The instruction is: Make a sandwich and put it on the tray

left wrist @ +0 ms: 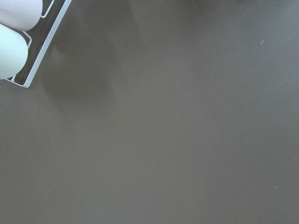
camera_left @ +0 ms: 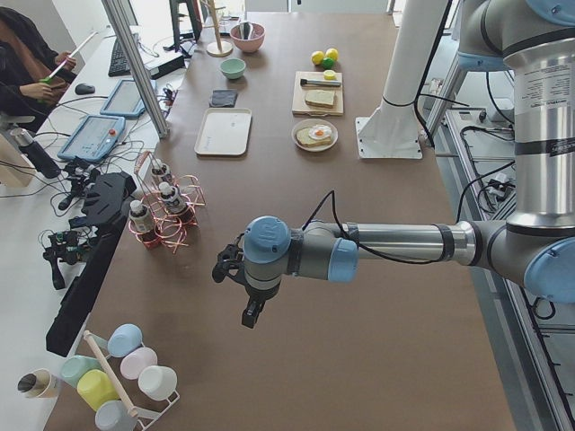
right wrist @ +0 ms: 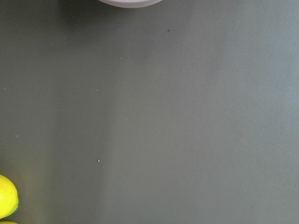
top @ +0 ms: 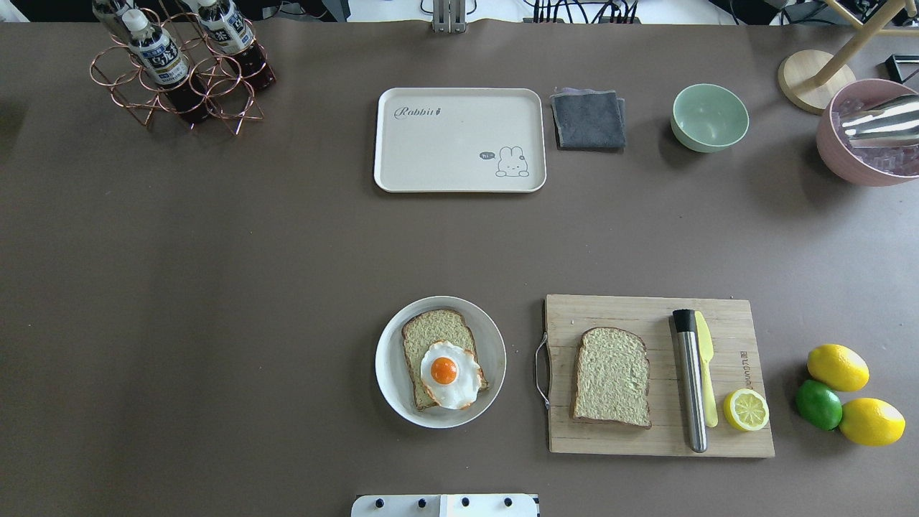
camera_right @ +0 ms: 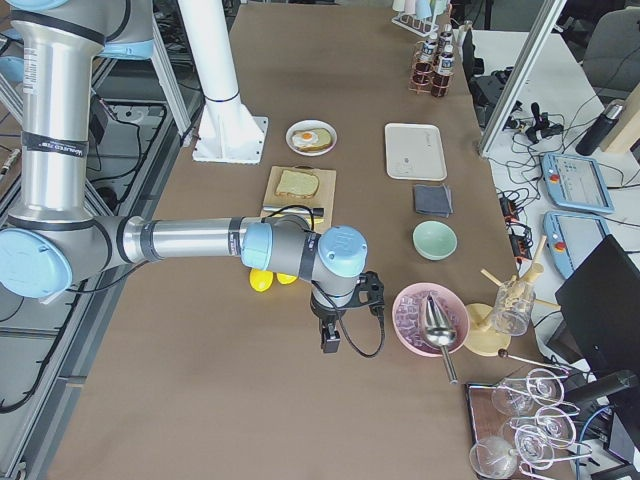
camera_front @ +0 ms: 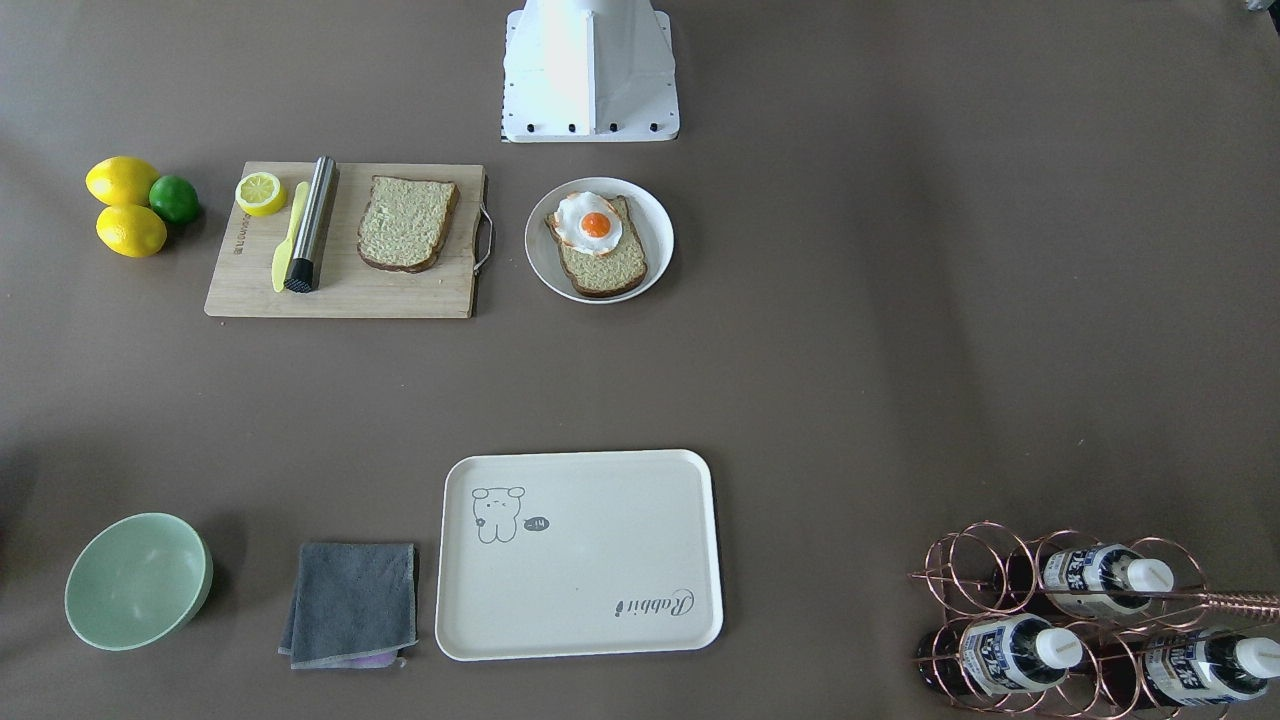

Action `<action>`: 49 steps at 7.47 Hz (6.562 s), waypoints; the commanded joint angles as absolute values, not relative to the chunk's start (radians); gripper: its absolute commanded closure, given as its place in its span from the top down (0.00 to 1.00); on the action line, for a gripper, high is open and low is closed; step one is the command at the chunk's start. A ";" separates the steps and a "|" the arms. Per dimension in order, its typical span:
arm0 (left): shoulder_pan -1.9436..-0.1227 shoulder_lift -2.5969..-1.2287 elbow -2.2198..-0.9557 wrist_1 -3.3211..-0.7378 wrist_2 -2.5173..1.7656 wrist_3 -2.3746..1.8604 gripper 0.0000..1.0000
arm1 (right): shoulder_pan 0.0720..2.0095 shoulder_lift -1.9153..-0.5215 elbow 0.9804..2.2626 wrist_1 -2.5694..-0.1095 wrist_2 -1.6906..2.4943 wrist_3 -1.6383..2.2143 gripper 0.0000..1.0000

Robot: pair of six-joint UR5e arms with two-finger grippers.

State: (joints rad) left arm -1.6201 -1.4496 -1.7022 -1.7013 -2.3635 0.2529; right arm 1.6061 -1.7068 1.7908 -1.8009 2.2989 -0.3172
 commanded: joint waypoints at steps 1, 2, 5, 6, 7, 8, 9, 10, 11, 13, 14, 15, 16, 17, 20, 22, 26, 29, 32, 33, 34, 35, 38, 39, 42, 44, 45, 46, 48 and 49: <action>-1.615 -1.463 -1.703 -1.701 -2.365 0.228 0.97 | 1.606 -1.707 1.789 -1.801 2.298 -0.318 1.00; -1.615 -1.463 -1.701 -1.701 -2.367 0.226 0.97 | 1.606 -1.707 1.789 -1.801 2.298 -0.318 1.00; -1.615 -1.469 -1.703 -1.701 -2.367 0.222 0.97 | 1.606 -1.717 1.790 -1.801 2.304 -0.318 1.00; -1.614 -1.474 -1.704 -1.703 -2.367 0.221 0.97 | 1.606 -1.718 1.789 -1.801 2.303 -0.318 1.00; -1.615 -1.483 -1.703 -1.701 -2.367 0.221 0.97 | 1.606 -1.718 1.789 -1.802 2.303 -0.318 1.00; -1.614 -1.485 -1.698 -1.701 -2.367 0.221 0.97 | 1.606 -1.721 1.789 -1.802 2.303 -0.318 1.00; -1.615 -1.483 -1.700 -1.701 -2.367 0.224 0.97 | 1.612 -1.721 1.789 -1.802 2.306 -0.318 1.00; -1.615 -1.483 -1.703 -1.701 -2.367 0.225 0.97 | 1.618 -1.723 1.790 -1.802 2.306 -0.318 1.00; -1.606 -1.497 -1.694 -1.701 -2.365 0.221 0.97 | 1.618 -1.723 1.790 -1.802 2.306 -0.319 1.00; -1.597 -1.499 -1.692 -1.700 -2.367 0.219 0.97 | 1.618 -1.721 1.789 -1.802 2.307 -0.318 1.00; -1.597 -1.497 -1.692 -1.700 -2.367 0.219 0.97 | 1.618 -1.721 1.790 -1.802 2.307 -0.319 1.00; -1.597 -1.496 -1.692 -1.700 -2.367 0.219 0.97 | 1.618 -1.723 1.792 -1.802 2.309 -0.319 1.00; -1.597 -1.496 -1.692 -1.700 -2.367 0.219 0.97 | 1.618 -1.721 1.792 -1.802 2.310 -0.318 1.00; -1.597 -1.496 -1.692 -1.700 -2.365 0.219 0.97 | 1.618 -1.720 1.793 -1.804 2.310 -0.318 1.00; -1.597 -1.494 -1.690 -1.700 -2.365 0.219 0.97 | 1.618 -1.717 1.793 -1.804 2.310 -0.318 1.00; -1.595 -1.494 -1.686 -1.700 -2.365 0.219 0.97 | 1.618 -1.723 1.796 -1.802 2.310 -0.318 1.00; -1.597 -1.494 -1.686 -1.700 -2.365 0.219 0.97 | 1.618 -1.721 1.799 -1.804 2.310 -0.319 1.00; -1.595 -1.499 -1.687 -1.700 -2.365 0.219 0.97 | 1.618 -1.717 1.790 -1.804 2.310 -0.318 1.00; -1.595 -1.502 -1.689 -1.700 -2.365 0.218 0.97 | 1.618 -1.720 1.789 -1.805 2.310 -0.319 1.00; -1.594 -1.502 -1.689 -1.700 -2.365 0.218 0.97 | 1.618 -1.720 1.789 -1.805 2.310 -0.318 1.00; -1.594 -1.500 -1.689 -1.701 -2.365 0.219 0.97 | 1.618 -1.721 1.790 -1.805 2.310 -0.319 1.00; -1.594 -1.500 -1.689 -1.701 -2.365 0.219 0.97 | 1.618 -1.721 1.789 -1.805 2.310 -0.318 1.00; -1.594 -1.499 -1.689 -1.701 -2.365 0.221 0.97 | 1.618 -1.723 1.790 -1.804 2.312 -0.319 1.00; -1.594 -1.499 -1.689 -1.701 -2.364 0.219 0.97 | 1.618 -1.723 1.790 -1.802 2.310 -0.319 1.00; -1.594 -1.502 -1.693 -1.704 -2.364 0.221 0.97 | 1.618 -1.717 1.799 -1.805 2.312 -0.319 1.00; -1.594 -1.517 -1.700 -1.709 -2.370 0.221 0.97 | 1.599 -1.703 1.816 -1.810 2.318 -0.318 1.00; -1.594 -1.537 -1.709 -1.715 -2.370 0.222 0.97 | 1.597 -1.703 1.821 -1.798 2.318 -0.314 1.00; -1.594 -1.540 -1.744 -1.732 -2.368 0.222 0.97 | 1.597 -1.697 1.830 -1.778 2.319 -0.316 1.00; -1.562 -1.577 -1.761 -1.736 -2.375 0.175 0.97 | 1.598 -1.695 1.885 -1.664 2.315 -0.307 1.00; -1.539 -1.604 -1.761 -1.738 -2.464 -0.038 0.97 | 1.597 -1.687 1.916 -1.649 2.316 -0.298 1.00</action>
State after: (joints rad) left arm -1.5754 -1.5605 -1.7541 -1.7334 -2.3778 0.1837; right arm 1.5978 -1.6954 1.8667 -1.7070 2.3158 -0.3113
